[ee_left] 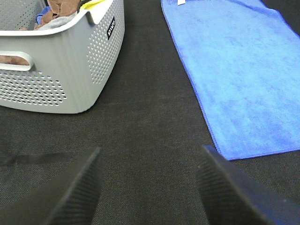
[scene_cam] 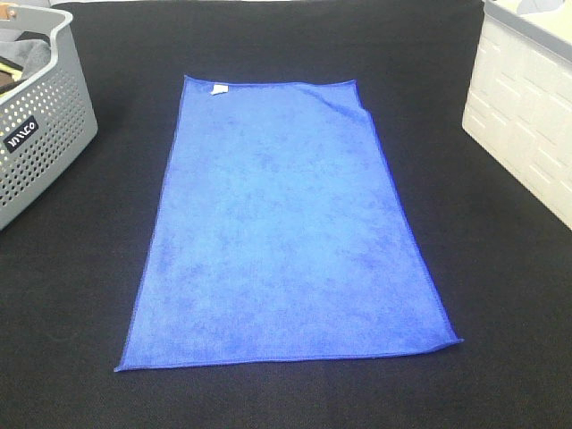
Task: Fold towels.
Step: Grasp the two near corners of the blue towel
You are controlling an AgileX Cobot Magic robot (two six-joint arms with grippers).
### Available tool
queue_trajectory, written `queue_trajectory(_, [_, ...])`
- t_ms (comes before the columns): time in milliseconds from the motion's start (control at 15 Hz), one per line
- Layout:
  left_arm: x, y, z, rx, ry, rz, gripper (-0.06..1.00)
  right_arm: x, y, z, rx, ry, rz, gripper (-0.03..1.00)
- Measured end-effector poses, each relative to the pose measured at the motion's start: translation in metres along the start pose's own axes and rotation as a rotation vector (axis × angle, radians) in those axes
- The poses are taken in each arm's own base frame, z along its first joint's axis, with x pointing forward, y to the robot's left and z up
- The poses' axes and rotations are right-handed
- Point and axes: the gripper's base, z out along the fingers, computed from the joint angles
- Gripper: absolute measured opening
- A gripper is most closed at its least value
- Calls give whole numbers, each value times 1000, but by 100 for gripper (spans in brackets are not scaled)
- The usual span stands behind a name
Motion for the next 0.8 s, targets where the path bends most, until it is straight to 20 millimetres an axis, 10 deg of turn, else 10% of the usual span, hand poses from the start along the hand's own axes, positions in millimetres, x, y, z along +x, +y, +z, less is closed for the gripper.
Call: queue_trajectory(800, [0,0,0,0,0,0,57,0,0,0,0,0,0,88])
